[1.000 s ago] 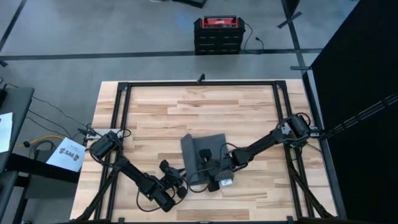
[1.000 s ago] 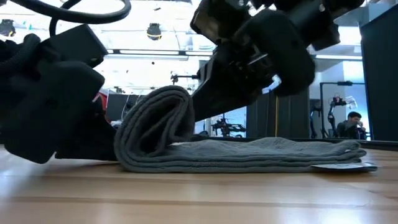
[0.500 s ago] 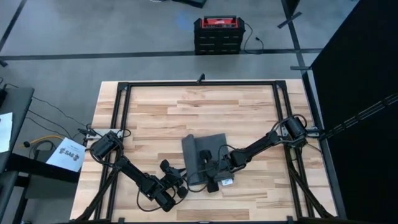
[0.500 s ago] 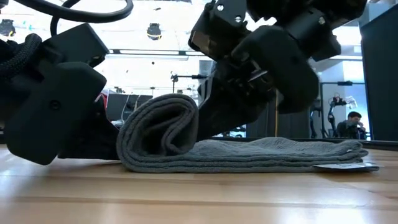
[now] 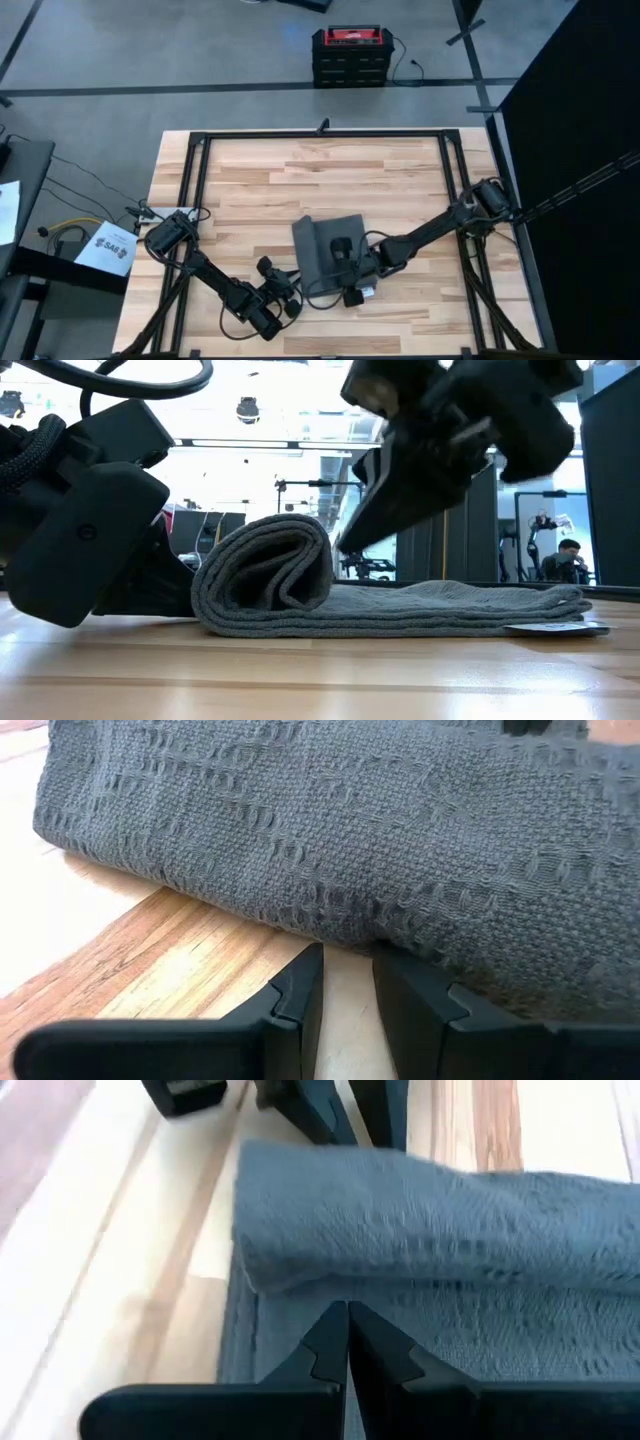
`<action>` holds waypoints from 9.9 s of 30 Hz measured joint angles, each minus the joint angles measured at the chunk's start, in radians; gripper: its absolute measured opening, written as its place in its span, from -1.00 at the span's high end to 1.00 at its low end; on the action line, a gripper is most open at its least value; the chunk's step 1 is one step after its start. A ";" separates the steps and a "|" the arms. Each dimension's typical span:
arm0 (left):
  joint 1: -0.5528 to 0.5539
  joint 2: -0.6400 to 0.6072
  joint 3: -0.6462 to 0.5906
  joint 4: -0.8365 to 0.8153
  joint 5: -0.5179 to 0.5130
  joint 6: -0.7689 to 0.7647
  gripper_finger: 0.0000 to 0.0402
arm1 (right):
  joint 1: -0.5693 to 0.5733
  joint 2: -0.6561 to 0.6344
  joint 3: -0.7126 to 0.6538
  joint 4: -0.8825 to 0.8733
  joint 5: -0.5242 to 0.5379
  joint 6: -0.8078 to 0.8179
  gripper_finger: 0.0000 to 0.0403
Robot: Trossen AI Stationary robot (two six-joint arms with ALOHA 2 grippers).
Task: Roll towel
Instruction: Roll the gray towel
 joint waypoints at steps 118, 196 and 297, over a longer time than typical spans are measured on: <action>0.049 0.003 0.024 0.185 0.134 0.326 0.62 | 0.028 0.154 -0.008 0.251 -0.023 0.074 1.00; 0.051 0.002 0.039 0.210 0.213 0.364 0.62 | 0.082 0.006 -0.008 0.085 0.117 0.024 1.00; 0.089 -0.106 0.038 0.160 0.451 0.337 -0.06 | 0.070 0.154 -0.008 0.328 -0.038 0.077 1.00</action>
